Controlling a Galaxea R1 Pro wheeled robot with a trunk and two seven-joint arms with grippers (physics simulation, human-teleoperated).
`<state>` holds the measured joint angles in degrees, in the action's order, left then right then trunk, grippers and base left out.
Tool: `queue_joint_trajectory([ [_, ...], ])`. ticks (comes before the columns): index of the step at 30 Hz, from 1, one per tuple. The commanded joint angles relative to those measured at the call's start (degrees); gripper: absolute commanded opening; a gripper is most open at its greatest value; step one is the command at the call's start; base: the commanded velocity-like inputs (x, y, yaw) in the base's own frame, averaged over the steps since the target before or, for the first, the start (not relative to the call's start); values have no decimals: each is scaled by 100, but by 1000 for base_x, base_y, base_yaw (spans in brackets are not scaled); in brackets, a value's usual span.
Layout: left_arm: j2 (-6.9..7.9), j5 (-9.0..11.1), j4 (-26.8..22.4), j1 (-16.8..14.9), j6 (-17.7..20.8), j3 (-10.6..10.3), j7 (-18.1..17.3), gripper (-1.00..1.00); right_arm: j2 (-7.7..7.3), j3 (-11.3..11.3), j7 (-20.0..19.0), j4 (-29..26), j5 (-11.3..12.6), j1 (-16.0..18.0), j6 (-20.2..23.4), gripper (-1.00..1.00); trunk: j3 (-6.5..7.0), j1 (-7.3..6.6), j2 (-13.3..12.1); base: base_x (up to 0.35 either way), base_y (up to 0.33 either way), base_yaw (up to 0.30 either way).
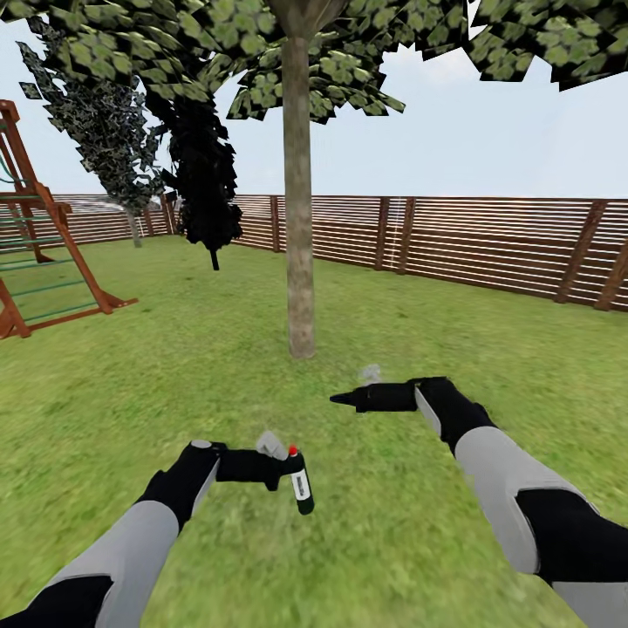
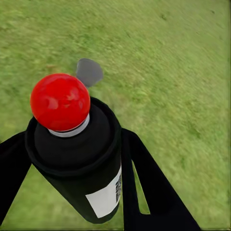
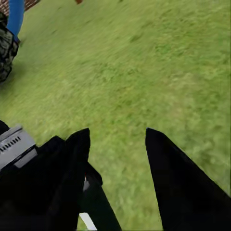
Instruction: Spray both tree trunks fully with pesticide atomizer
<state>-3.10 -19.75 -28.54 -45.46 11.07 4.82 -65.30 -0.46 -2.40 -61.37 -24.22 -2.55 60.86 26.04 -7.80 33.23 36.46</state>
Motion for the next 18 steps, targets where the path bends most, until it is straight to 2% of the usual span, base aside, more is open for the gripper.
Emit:
queue_joint_trajectory([
  [1, -8, -74, -9, -5, 64, 50, -64, -100, 66, -13, -50, -12, -24, 6, 27, -100, -10, 2, 9, 0, 0, 0],
  [4, -10, -119, -33, -6, 68, 47, -92, -100, 244, -80, -89, 7, -29, 5, 31, -100, -10, 2, 9, 0, 0, 0],
  [5, -12, -124, -38, -6, 66, 46, -97, -100, 298, -190, -93, 30, -31, 3, 31, -100, -10, 2, 9, 0, 0, 0],
  [8, -14, -124, -46, -6, 57, 40, -105, -100, 418, -742, -88, 108, -24, -8, 32, -100, -10, 2, 9, 0, 0, 0],
  [10, -19, -119, -52, -6, 54, 38, -123, -100, 485, -915, -85, 293, -18, -23, 29, -100, -10, 2, 9, 0, 0, 0],
  [18, -54, -108, -212, -6, 59, 44, -132, -100, 579, -1005, -65, 710, -18, -31, 9, -100, -10, 2, 9, 0, 0, 0],
])
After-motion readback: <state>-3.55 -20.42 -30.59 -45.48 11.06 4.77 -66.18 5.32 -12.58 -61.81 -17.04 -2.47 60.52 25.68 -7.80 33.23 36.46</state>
